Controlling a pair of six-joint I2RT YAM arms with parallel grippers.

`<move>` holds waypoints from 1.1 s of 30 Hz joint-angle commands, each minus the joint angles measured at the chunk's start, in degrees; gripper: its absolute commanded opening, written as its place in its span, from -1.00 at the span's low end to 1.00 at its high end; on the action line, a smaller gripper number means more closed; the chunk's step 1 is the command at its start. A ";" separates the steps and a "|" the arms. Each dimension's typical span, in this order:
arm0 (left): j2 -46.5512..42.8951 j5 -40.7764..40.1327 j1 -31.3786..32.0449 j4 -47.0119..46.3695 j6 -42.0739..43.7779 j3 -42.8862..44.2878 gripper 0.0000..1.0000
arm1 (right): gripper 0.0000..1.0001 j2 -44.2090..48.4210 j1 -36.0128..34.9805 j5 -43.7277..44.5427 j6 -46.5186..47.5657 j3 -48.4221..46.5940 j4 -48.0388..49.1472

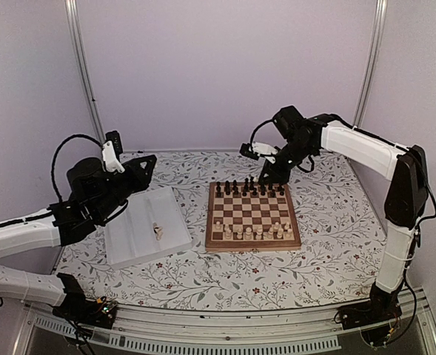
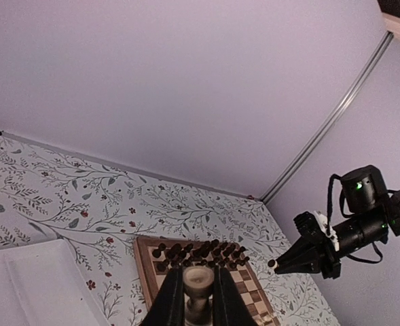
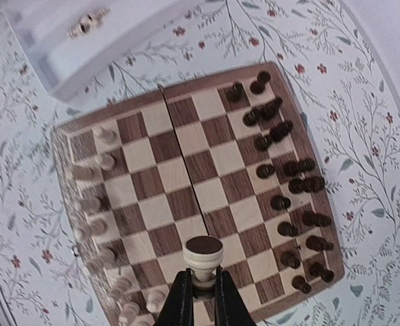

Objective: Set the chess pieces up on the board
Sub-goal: Place the chess piece on the chessboard.

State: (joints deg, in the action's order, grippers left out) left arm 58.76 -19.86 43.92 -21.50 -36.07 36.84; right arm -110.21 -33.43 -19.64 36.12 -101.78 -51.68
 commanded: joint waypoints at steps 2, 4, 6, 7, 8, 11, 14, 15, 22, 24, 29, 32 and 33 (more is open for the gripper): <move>-2.70 0.00 -1.64 4.96 -1.69 -2.01 -1.00 | -0.91 -1.63 -0.23 24.32 17.46 -0.90 -12.46; -3.01 0.40 -1.73 5.49 -1.74 -2.13 -1.00 | -0.91 -2.88 -0.23 27.75 19.36 -0.69 -13.68; -3.12 0.86 -1.73 5.97 -1.72 -1.88 -1.00 | -0.90 -4.43 -0.28 30.26 20.68 -0.82 -14.97; -3.20 1.07 -1.77 6.17 -1.77 -1.89 -1.00 | -0.90 -5.08 -0.30 31.28 21.04 -0.99 -15.60; -3.33 1.24 -1.77 6.34 -1.80 -1.90 -1.00 | -0.90 -5.88 -0.28 32.14 21.38 -1.25 -16.03; -3.76 1.35 -1.82 6.59 -2.31 -2.26 -1.00 | -0.89 -8.31 -0.24 34.32 21.99 -2.04 -17.77; -4.13 1.49 -1.77 6.48 -3.04 -3.17 -1.00 | -0.87 -10.58 -0.24 35.73 21.90 -3.13 -18.93; -4.25 1.47 -1.82 6.36 -3.22 -3.36 -1.00 | -0.86 -11.40 -0.30 35.97 21.75 -3.69 -19.47; -4.36 1.63 -1.78 6.29 -3.79 -4.09 -1.00 | -0.84 -15.15 -0.53 36.31 20.57 -4.75 -21.02; -4.23 1.65 -1.82 6.04 -3.98 -4.27 -1.00 | -0.84 -15.62 -0.82 36.07 20.36 -4.72 -21.02; -3.55 1.99 -1.91 5.58 -4.03 -4.33 -1.00 | -0.82 -16.58 -1.58 35.40 19.64 -4.75 -21.13; -3.22 2.32 -1.91 5.57 -4.04 -4.23 -1.00 | -0.79 -16.95 -1.93 35.35 19.43 -4.75 -21.17; -3.14 2.35 -1.91 5.52 -4.05 -4.23 -1.00 | -0.79 -17.16 -2.03 35.36 19.43 -4.75 -21.12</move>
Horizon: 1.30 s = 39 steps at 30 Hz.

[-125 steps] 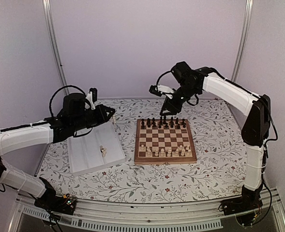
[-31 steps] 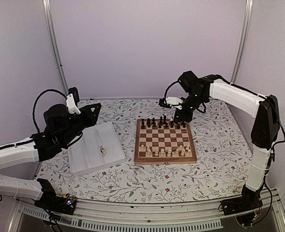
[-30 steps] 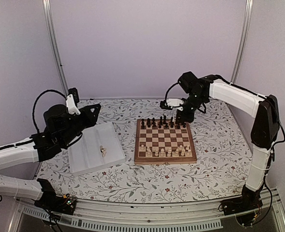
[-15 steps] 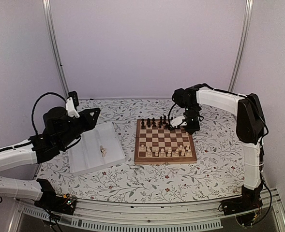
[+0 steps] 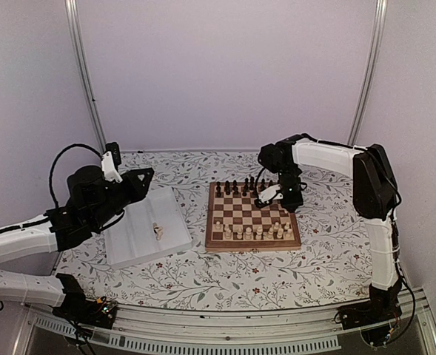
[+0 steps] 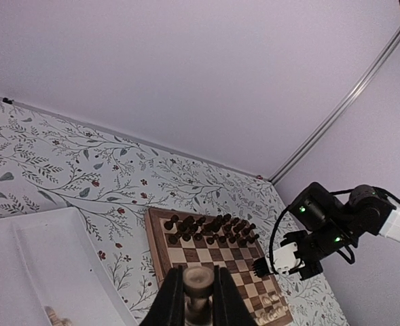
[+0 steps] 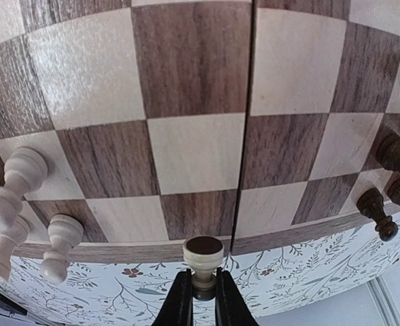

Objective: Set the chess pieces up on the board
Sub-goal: Place the chess piece on the chessboard.

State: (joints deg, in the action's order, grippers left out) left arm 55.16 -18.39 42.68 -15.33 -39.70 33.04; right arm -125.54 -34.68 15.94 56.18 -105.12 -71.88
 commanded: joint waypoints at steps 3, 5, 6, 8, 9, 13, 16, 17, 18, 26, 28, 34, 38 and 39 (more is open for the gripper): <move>0.57 0.98 -0.75 -0.83 -0.60 -0.70 -1.00 | -0.79 -2.07 -0.91 -0.23 -0.64 -1.37 -1.23; 0.57 1.04 -0.75 -1.03 -0.73 -0.93 -1.00 | -0.78 -2.37 -1.08 -0.09 -0.72 -1.39 -1.45; 0.57 1.06 -0.80 -1.12 -0.77 -1.01 -1.00 | -0.76 -2.49 -1.18 0.00 -0.72 -1.40 -1.50; 0.65 1.21 -0.84 -1.20 -0.95 -1.08 -1.00 | -0.71 -2.61 -1.30 0.21 -0.72 -1.38 -1.25; 0.65 1.29 -0.84 -1.25 -0.92 -1.15 -1.00 | -0.69 -2.54 -1.35 0.26 -0.72 -1.52 -1.17; 0.91 1.41 -0.93 -1.39 -0.99 -1.31 -1.00 | -0.63 -2.37 -1.53 0.09 -0.72 -2.39 -1.18; 1.37 1.63 -1.09 -1.83 -0.99 -1.17 -1.00 | -0.60 -2.26 -1.71 -0.10 -0.72 -2.71 -0.99; 1.56 1.81 -1.10 -2.06 -0.99 -1.18 -1.00 | -0.60 -2.26 -1.77 -0.26 -0.72 -2.80 -0.99; 1.76 1.96 -1.17 -2.16 -1.03 -1.22 -1.00 | -0.62 -2.26 -1.84 -0.48 -0.72 -2.85 -1.02; 2.46 2.78 -1.35 -2.39 -0.77 -0.93 -1.00 | -0.58 -1.55 -1.82 -2.49 -1.34 -2.81 -0.92; 2.72 3.27 -1.43 -2.34 -0.07 -0.60 -1.00 | -0.49 -0.31 -1.36 -3.50 -1.42 -2.81 -0.34; 5.39 6.13 -1.87 -0.67 1.78 1.18 -1.00 | -0.32 3.46 2.86 -12.58 -2.51 -2.47 0.41; 9.68 8.31 -2.81 5.70 1.56 4.27 -1.00 | -0.32 7.91 6.89 -21.27 -3.64 0.97 3.10; 11.31 9.28 -3.45 7.86 0.83 5.17 -1.00 | -0.31 8.92 7.69 -22.74 -3.78 2.74 4.07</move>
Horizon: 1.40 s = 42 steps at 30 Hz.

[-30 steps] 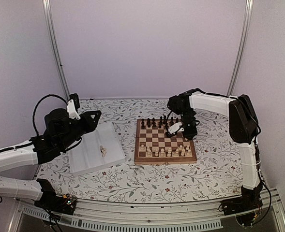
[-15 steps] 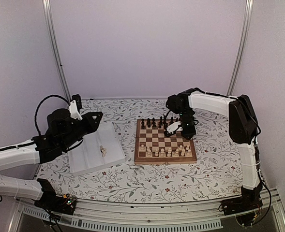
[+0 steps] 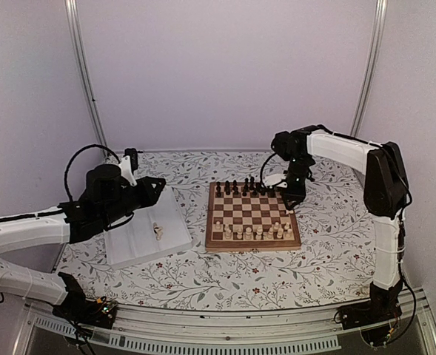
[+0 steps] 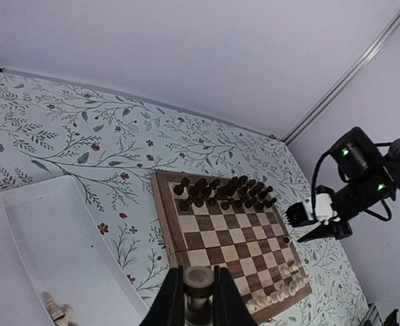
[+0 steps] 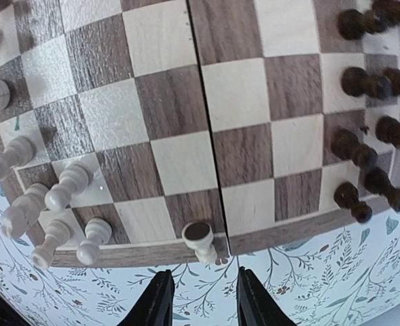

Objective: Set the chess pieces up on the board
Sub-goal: Place the chess piece on the chessboard, then place the chess piece in the storage box.

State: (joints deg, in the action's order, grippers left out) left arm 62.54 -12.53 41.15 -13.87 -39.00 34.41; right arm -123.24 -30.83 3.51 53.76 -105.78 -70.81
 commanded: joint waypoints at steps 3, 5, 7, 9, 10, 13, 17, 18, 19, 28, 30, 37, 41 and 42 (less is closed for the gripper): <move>10.90 10.26 -5.33 13.08 -2.04 8.02 -1.00 | -0.31 10.70 6.58 -15.15 -1.68 7.39 5.96; 15.56 14.04 -6.55 16.88 -2.50 10.65 -1.00 | -0.31 12.90 8.42 -18.03 -1.96 10.00 8.38; 19.45 16.56 -7.18 18.94 -2.61 12.96 -1.00 | -0.31 15.00 10.20 -20.82 -2.23 12.55 10.88; 22.61 17.68 -7.56 20.98 -3.01 15.09 -1.00 | -0.31 16.59 11.54 -22.14 -2.19 15.44 13.64; 23.93 17.91 -7.69 22.06 -3.22 15.80 -1.00 | -0.31 17.67 12.02 -22.66 -2.12 16.90 15.10; 26.67 18.44 -7.91 24.05 -3.66 16.98 -1.00 | -0.31 19.76 12.80 -23.59 -1.69 20.71 18.86; 28.79 18.86 -7.92 25.53 -4.22 17.63 -1.00 | -0.32 20.02 12.89 -24.09 -1.68 23.57 21.32; 29.30 19.02 -7.92 26.12 -4.24 17.88 -1.00 | -0.32 19.91 12.84 -24.01 -1.64 24.22 22.00; 29.83 19.04 -7.90 26.74 -4.29 18.15 -1.00 | -0.32 19.76 12.82 -23.95 -1.57 24.74 23.05; 33.36 19.66 -7.92 30.56 -2.92 20.07 -0.76 | -0.35 16.37 12.71 -24.34 -0.23 25.09 25.16; 33.76 19.78 -7.92 30.65 -2.81 20.16 -0.67 | -0.36 15.61 12.52 -23.99 0.27 25.33 25.55; 33.66 20.46 -7.92 30.69 -2.26 20.34 -0.49 | -0.37 13.75 10.17 -21.58 1.99 26.57 26.86; 33.52 20.30 -7.92 31.00 -1.84 20.39 -0.41 | -0.36 13.01 8.56 -19.95 2.57 26.86 27.53; 33.52 20.24 -7.92 31.03 -1.71 20.38 -0.40 | -0.36 12.74 8.25 -19.59 2.64 26.79 27.63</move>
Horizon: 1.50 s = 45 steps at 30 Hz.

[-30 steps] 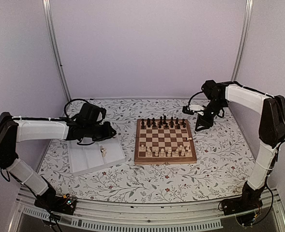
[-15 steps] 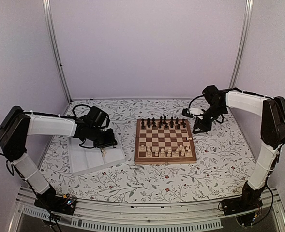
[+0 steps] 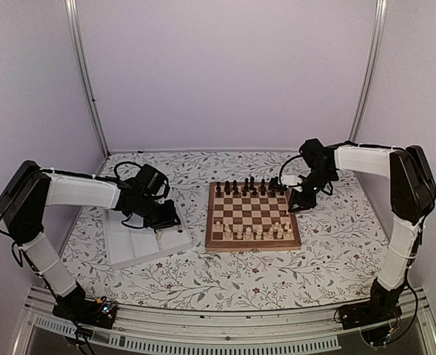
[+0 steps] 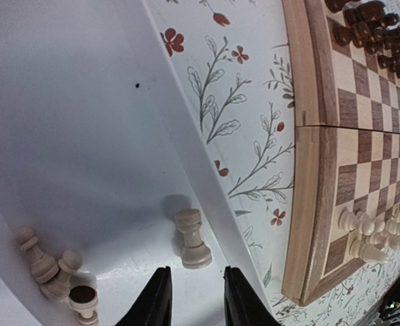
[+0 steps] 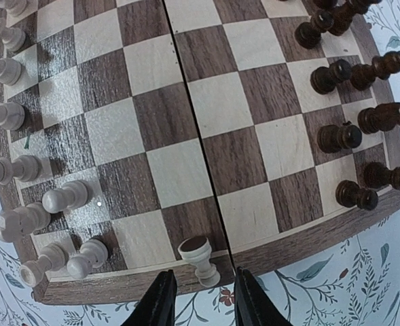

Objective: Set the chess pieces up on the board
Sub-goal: Place the chess piece in the storage box, then pick up the chess piece from the chessboard.

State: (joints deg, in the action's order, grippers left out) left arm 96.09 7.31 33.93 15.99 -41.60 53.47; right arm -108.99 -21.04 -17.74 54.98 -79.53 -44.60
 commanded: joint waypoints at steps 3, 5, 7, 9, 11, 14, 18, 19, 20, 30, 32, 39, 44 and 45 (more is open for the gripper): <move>-0.35 0.47 -0.71 1.14 1.01 1.36 -0.39 | -0.36 -2.54 -2.09 2.65 1.40 -0.10 1.24; -0.59 0.35 -0.66 1.15 1.13 1.37 -0.39 | -0.36 -3.24 -2.26 3.16 1.36 -0.40 1.10; -0.79 0.30 -0.66 1.07 1.24 1.46 -0.39 | -0.36 -3.97 -2.36 3.69 1.29 -0.57 0.82; -0.92 0.20 -0.64 1.26 1.36 1.67 -0.39 | -0.37 -4.66 -2.39 4.24 1.19 -0.63 0.58; -0.91 0.16 -0.64 1.32 1.64 1.95 -0.39 | -0.38 -4.97 -2.39 4.84 0.97 -0.55 0.60; -0.97 0.16 -0.62 1.38 2.01 2.36 -0.39 | -0.49 -5.63 -2.34 4.74 -0.11 -1.09 0.63; -1.56 0.05 -0.15 0.37 3.03 3.22 -0.40 | -0.67 -7.00 -2.38 1.98 -2.58 -3.93 -1.18; -2.02 -0.19 0.11 -0.05 3.47 3.52 -0.40 | -0.72 -7.35 -2.36 1.00 -3.48 -4.80 -1.71; -2.38 -0.41 0.35 -0.52 4.03 4.03 -0.40 | -0.76 -7.81 -2.34 0.22 -4.00 -5.74 -2.25; -7.43 -6.87 9.31 -17.56 15.65 11.95 -0.42 | -0.88 -2.06 -2.05 -20.94 -18.87 -21.09 -5.27; -8.51 -10.65 12.84 -26.48 21.37 11.46 -0.45 | -0.89 0.44 -1.81 -29.63 -24.04 -22.03 -1.91; -7.67 -21.67 22.83 -62.90 35.61 3.88 -0.48 | -0.87 9.68 -1.64 -52.12 -60.93 -9.66 36.32; -1.61 -22.63 25.81 -63.86 40.90 9.07 -0.47 | -0.89 11.63 -1.66 -55.64 -94.91 0.57 66.69; -0.63 -23.64 26.48 -63.95 42.23 9.94 -0.46 | -0.89 11.39 -1.70 -55.71 -98.94 1.82 69.96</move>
State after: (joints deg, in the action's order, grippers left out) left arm 91.57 -11.68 58.28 -41.36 -6.92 60.20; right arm -96.44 -22.92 -67.48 -15.51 -82.46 0.45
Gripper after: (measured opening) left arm 0.264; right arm 0.135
